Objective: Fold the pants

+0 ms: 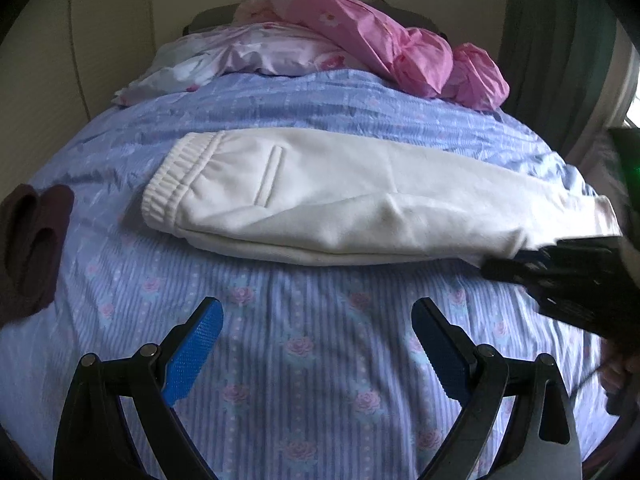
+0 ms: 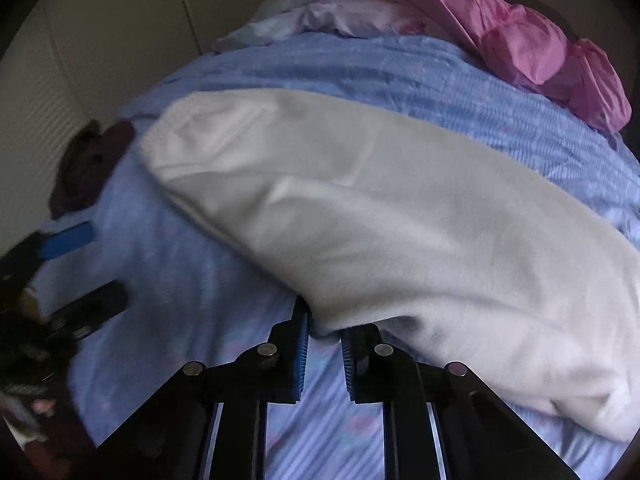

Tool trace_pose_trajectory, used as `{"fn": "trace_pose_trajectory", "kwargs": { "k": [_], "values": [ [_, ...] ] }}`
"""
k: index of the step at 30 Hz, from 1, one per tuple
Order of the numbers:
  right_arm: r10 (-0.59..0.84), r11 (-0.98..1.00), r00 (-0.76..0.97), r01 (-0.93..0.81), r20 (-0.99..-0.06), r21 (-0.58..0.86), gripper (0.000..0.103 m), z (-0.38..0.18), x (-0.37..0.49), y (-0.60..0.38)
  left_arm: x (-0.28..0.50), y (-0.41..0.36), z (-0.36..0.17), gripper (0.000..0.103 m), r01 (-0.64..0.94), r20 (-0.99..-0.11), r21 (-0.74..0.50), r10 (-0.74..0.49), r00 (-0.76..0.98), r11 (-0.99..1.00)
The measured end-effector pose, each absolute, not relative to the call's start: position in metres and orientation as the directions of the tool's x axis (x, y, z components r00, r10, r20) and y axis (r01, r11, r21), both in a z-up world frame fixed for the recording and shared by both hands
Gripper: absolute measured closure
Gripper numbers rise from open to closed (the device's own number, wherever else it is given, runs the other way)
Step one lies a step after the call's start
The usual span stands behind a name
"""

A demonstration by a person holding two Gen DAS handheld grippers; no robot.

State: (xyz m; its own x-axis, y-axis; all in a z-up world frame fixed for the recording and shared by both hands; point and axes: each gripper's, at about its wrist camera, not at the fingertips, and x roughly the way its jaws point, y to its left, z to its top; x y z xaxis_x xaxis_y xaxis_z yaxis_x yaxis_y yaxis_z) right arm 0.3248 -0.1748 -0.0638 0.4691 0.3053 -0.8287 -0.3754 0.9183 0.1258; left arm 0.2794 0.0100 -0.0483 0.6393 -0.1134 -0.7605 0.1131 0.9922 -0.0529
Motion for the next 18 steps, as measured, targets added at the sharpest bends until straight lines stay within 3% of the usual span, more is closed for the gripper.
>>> {"fn": "trace_pose_trajectory", "kwargs": {
  "k": [2,3,4,6,9,13,14,17,18],
  "values": [
    [0.317,0.915,0.455,-0.378,-0.832,0.142,0.088,-0.054,0.315,-0.174,0.278,0.015,-0.046,0.006,0.096,-0.758,-0.063,-0.110,0.643,0.993],
    [0.331,0.911,0.446,-0.379,-0.831,0.160,0.095,-0.051,0.311,-0.174,0.277,0.016,-0.045,0.006,0.094,-0.757,-0.067,-0.112,0.643,0.993],
    [0.395,0.887,0.409,-0.402,-0.823,0.226,0.101,-0.049,0.306,-0.173,0.277,0.018,-0.045,0.006,0.090,-0.757,-0.075,-0.115,0.643,0.993],
    [0.499,0.835,0.342,-0.436,-0.796,0.336,0.102,-0.050,0.299,-0.166,0.278,0.020,-0.045,0.006,0.080,-0.760,-0.075,-0.110,0.641,0.994],
    [0.256,0.894,0.455,-0.448,-0.853,0.029,0.101,-0.063,0.289,-0.144,0.276,0.020,-0.047,0.006,0.081,-0.765,-0.060,-0.098,0.637,0.995],
    [0.333,0.912,0.370,-0.359,-0.867,0.197,0.099,-0.091,0.291,-0.170,0.276,0.015,-0.051,0.006,0.104,-0.769,-0.044,-0.100,0.632,0.994],
    [0.338,0.917,0.380,-0.337,-0.861,0.211,0.097,-0.093,0.291,-0.176,0.277,0.012,-0.053,0.006,0.114,-0.773,-0.043,-0.106,0.625,0.992],
    [0.315,0.930,0.399,-0.311,-0.861,0.196,0.066,-0.099,0.292,-0.186,0.277,0.001,-0.056,0.006,0.144,-0.780,-0.015,-0.102,0.617,0.989],
    [0.312,0.931,0.417,-0.313,-0.854,0.187,0.063,-0.099,0.293,-0.187,0.276,-0.001,-0.057,0.006,0.152,-0.778,-0.001,-0.096,0.621,0.988]
  ]
}}
